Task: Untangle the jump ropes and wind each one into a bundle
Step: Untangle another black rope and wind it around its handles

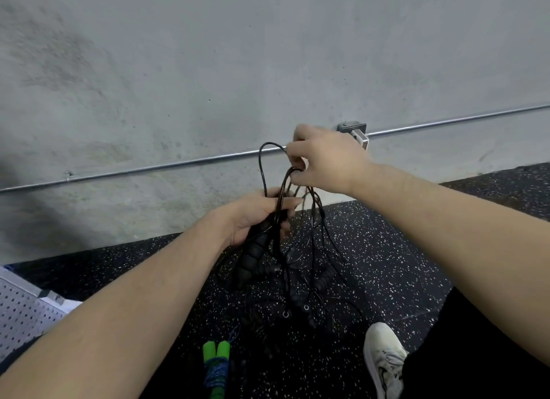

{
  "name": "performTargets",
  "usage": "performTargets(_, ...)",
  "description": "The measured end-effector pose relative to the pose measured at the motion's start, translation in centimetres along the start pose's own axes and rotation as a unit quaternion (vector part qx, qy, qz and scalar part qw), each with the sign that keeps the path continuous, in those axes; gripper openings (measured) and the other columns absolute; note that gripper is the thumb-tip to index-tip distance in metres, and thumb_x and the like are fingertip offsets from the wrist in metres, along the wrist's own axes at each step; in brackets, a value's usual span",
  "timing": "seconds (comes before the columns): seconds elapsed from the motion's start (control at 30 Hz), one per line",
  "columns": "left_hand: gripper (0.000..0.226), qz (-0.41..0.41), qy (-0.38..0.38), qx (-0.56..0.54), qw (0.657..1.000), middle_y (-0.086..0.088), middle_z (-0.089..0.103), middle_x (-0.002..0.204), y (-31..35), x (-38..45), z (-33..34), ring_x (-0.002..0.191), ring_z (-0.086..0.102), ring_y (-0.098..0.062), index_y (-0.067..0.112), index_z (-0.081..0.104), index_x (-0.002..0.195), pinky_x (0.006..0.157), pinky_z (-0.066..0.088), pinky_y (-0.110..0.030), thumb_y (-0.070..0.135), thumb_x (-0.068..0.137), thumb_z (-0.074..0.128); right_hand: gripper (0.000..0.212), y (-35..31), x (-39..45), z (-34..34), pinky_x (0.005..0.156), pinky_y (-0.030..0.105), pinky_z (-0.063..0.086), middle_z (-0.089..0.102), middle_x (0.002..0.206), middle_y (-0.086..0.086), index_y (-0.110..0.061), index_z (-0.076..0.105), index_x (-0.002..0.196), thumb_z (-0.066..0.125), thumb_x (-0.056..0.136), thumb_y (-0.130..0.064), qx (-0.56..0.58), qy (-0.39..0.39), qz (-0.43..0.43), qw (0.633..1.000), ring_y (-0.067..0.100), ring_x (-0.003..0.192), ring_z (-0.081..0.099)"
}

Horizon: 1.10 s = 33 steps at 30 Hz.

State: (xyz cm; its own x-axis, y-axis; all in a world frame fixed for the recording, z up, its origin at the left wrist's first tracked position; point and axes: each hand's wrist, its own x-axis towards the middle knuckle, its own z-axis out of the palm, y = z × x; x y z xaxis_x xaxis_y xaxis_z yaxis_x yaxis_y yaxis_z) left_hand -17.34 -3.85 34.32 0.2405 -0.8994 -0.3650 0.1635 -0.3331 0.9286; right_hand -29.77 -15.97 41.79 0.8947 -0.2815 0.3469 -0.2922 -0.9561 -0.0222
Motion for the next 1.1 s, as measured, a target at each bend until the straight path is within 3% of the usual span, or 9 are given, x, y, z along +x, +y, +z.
performTargets(0.17,0.012,0.015,0.010,0.006,1.000,-0.004,0.064,0.069,-0.2,-0.3,0.1,0.054,0.062,-0.020,0.008,0.061,0.099,0.053,0.056,-0.031,0.011,0.093,0.071,0.043,-2.2,-0.1,1.6,0.048,0.026,0.045,0.058,0.049,-0.001,-0.017,0.068,0.069,0.055,0.095,-0.049,0.174,-0.076,0.179,0.965,0.018,0.053,0.064)
performTargets(0.27,0.006,0.032,0.051,-0.053,0.997,-0.010,0.065,0.072,-0.4,-0.4,0.6,0.054,0.067,-0.024,0.006,0.060,0.096,0.054,0.061,-0.036,0.009,0.097,0.065,0.041,-2.9,-0.4,2.3,0.045,0.024,0.044,0.061,0.048,-0.010,-0.021,0.073,0.074,0.051,0.102,-0.041,0.338,-0.109,0.195,0.914,0.009,0.037,0.051)
performTargets(0.4,0.013,0.076,0.145,-0.182,0.970,-0.009,0.071,0.087,-0.1,0.2,-0.5,0.067,0.073,-0.026,0.006,0.059,0.109,0.070,0.063,-0.043,0.016,0.101,0.062,0.028,-2.7,-0.2,1.9,0.060,0.020,0.047,0.072,0.080,-0.016,-0.026,0.070,0.115,0.048,0.102,-0.015,0.522,-0.056,0.185,0.831,0.002,0.062,0.056)
performTargets(0.5,0.010,0.111,0.195,-0.235,0.946,-0.001,0.076,0.085,0.4,0.2,-1.9,0.073,0.075,-0.019,0.013,0.058,0.105,0.067,0.065,-0.037,0.019,0.100,0.064,0.036,-1.8,-0.5,1.3,0.089,0.032,0.051,0.077,0.096,-0.003,-0.014,0.068,0.112,0.038,0.096,-0.003,0.666,-0.065,0.214,0.711,0.012,0.095,0.069)
performTargets(0.6,0.006,0.146,0.218,-0.242,0.934,-0.001,0.078,0.090,0.6,0.2,-2.4,0.080,0.076,-0.021,0.016,0.057,0.098,0.067,0.064,-0.037,0.016,0.100,0.063,0.028,-1.0,-0.8,1.1,0.096,0.039,0.052,0.076,0.098,0.008,-0.011,0.063,0.103,0.035,0.099,-0.009,0.706,-0.095,0.240,0.659,0.023,0.097,0.071)
performTargets(0.7,0.007,0.171,0.230,-0.182,0.941,-0.002,0.078,0.099,0.5,0.3,-2.5,0.088,0.075,-0.023,0.016,0.059,0.098,0.080,0.062,-0.040,0.017,0.099,0.066,0.021,0.0,-0.8,1.2,0.089,0.041,0.057,0.074,0.088,0.007,-0.013,0.058,0.096,0.037,0.100,-0.014,0.705,-0.095,0.265,0.651,0.023,0.083,0.070)
performTargets(0.83,0.009,0.195,0.245,-0.108,0.944,-0.001,0.075,0.083,0.9,-0.1,-2.4,0.074,0.073,-0.021,0.013,0.061,0.093,0.063,0.060,-0.033,0.016,0.096,0.070,0.011,0.6,-0.8,1.1,0.078,0.041,0.061,0.071,0.081,0.006,-0.013,0.055,0.094,0.047,0.098,-0.020,0.694,-0.096,0.292,0.651,0.020,0.070,0.068)
performTargets(0.97,0.011,0.204,0.243,-0.054,0.947,-0.004,0.072,0.079,1.4,-0.3,-2.1,0.065,0.071,-0.021,0.013,0.063,0.093,0.065,0.058,-0.037,0.015,0.094,0.073,0.014,0.6,-0.9,0.9,0.050,0.024,0.048,0.077,0.091,0.009,-0.013,0.058,0.101,0.050,0.104,-0.024,0.614,-0.091,0.312,0.719,0.013,0.060,0.062)
performTargets(1.1,0.011,0.219,0.238,-0.043,0.945,-0.005,0.069,0.073,1.8,-0.3,-1.8,0.057,0.063,-0.024,0.010,0.063,0.089,0.062,0.060,-0.038,0.013,0.093,0.073,0.023,1.0,-1.0,1.0,0.047,0.023,0.037,0.078,0.086,0.008,-0.016,0.059,0.100,0.047,0.104,-0.035,0.529,-0.120,0.267,0.796,0.011,0.057,0.053)
